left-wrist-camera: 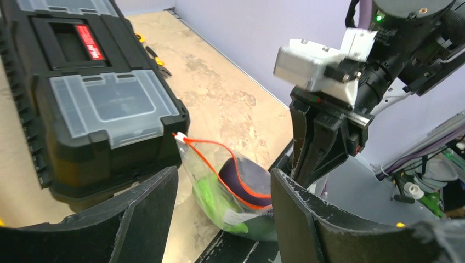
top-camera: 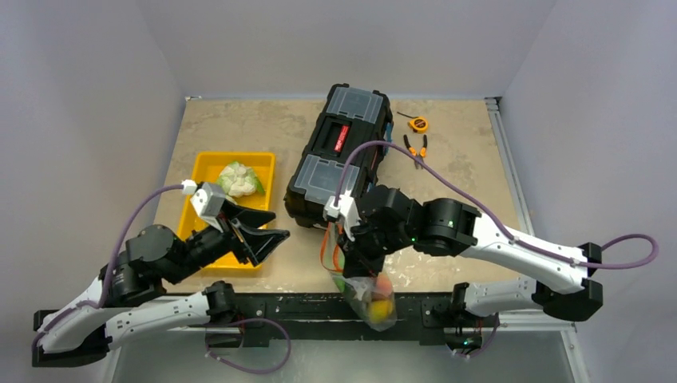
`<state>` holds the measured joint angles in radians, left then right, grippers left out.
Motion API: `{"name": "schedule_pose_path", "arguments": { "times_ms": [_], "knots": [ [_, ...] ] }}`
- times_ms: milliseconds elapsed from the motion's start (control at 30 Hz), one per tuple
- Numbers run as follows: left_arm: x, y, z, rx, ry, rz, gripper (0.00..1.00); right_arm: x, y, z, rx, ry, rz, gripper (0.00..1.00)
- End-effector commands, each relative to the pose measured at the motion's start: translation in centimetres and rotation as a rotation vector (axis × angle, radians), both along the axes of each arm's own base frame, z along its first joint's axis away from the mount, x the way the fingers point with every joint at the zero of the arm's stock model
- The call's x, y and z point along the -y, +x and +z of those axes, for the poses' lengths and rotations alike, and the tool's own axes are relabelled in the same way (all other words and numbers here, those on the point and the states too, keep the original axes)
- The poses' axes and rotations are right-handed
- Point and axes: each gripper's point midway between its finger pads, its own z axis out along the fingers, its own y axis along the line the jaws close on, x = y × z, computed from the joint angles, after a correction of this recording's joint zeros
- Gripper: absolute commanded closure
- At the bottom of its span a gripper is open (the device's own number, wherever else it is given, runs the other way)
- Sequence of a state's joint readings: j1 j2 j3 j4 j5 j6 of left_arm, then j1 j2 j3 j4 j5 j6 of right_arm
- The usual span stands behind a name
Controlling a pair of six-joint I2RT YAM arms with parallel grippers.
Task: Place the food in the zip-top bag and seal the zipper
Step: Adjust the zipper food storage bag at the center of the board.
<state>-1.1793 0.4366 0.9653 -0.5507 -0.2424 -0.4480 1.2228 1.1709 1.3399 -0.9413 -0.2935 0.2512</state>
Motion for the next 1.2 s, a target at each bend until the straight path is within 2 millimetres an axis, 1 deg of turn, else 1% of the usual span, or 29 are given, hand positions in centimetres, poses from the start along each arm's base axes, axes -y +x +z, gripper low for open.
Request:
{"name": "schedule_pose_path", "arguments": {
  "times_ms": [0,67,133,167,267,333,367,433,467,533,567,633,700,767,833,900,1000,1067,1100,1167],
  "knots": [
    [-3.1,0.3,1.6,0.032,-0.039,0.082,0.38,-4.5,1.9,7.3,0.14,0.243,0.016,1.0],
    [-3.8,0.2,1.4,0.019,-0.047,0.094,0.38,-5.6,2.2,7.9,0.174,0.262,0.05,1.0],
    [-4.2,0.0,1.0,0.005,-0.055,0.096,0.38,-6.4,2.5,7.6,0.197,0.262,0.074,1.0],
    [-4.4,-0.1,0.9,-0.001,-0.062,0.098,0.38,-6.9,2.6,7.1,0.204,0.248,0.099,1.0],
    [-4.6,-0.2,0.5,-0.016,-0.072,0.099,0.38,-7.2,2.3,6.5,0.216,0.225,0.168,1.0],
    [-4.6,-0.2,0.0,-0.021,-0.061,0.103,0.38,-6.8,2.6,6.0,0.244,0.208,0.178,1.0],
    [-4.5,0.0,-0.3,-0.021,-0.051,0.106,0.37,-6.3,3.6,5.4,0.298,0.185,0.157,1.0],
    [-4.0,0.3,-1.1,-0.026,-0.018,0.112,0.35,-4.7,6.3,3.6,0.385,0.126,0.057,1.0],
    [-3.6,0.5,-1.7,-0.03,0.004,0.113,0.34,-3.7,7.8,2.9,0.413,0.096,-0.001,1.0],
    [-2.5,0.8,-2.9,-0.036,0.051,0.103,0.32,-1.6,10.1,1.8,0.418,0.047,-0.094,1.0],
    [-1.9,1.0,-3.7,-0.041,0.08,0.099,0.32,-0.6,11.1,1.4,0.427,0.03,-0.145,1.0],
    [-0.9,1.4,-5.4,-0.054,0.128,0.1,0.29,1.2,12.3,0.4,0.46,-0.007,-0.208,1.0],
    [0.0,2.0,-6.8,-0.053,0.159,0.106,0.24,2.7,13.1,-1.0,0.505,-0.055,-0.239,1.0],
    [0.7,2.6,-8.4,-0.037,0.191,0.103,0.21,3.8,13.6,-2.0,0.556,-0.092,-0.248,1.0],
    [0.3,4.1,-10.3,-0.064,0.228,0.147,0.19,4.9,14.4,-2.0,0.609,-0.122,-0.28,1.0],
    [0.2,4.7,-11.5,-0.098,0.202,0.144,0.19,5.9,15.3,-1.7,0.662,-0.147,-0.325,1.0],
    [1.3,3.9,-11.0,-0.085,0.082,0.031,0.19,6.5,15.5,-1.1,0.687,-0.137,-0.348,1.0],
    [2.0,3.3,-10.4,-0.058,0.022,-0.045,0.18,6.4,15.0,-1.1,0.678,-0.112,-0.336,1.0],
    [2.6,2.9,-9.6,-0.028,-0.016,-0.099,0.18,6.3,14.8,-1.1,0.671,-0.097,-0.326,1.0],
    [3.1,2.7,-9.4,-0.01,-0.054,-0.145,0.19,6.1,14.1,-1.1,0.655,-0.065,-0.303,1.0]
  ]
}}
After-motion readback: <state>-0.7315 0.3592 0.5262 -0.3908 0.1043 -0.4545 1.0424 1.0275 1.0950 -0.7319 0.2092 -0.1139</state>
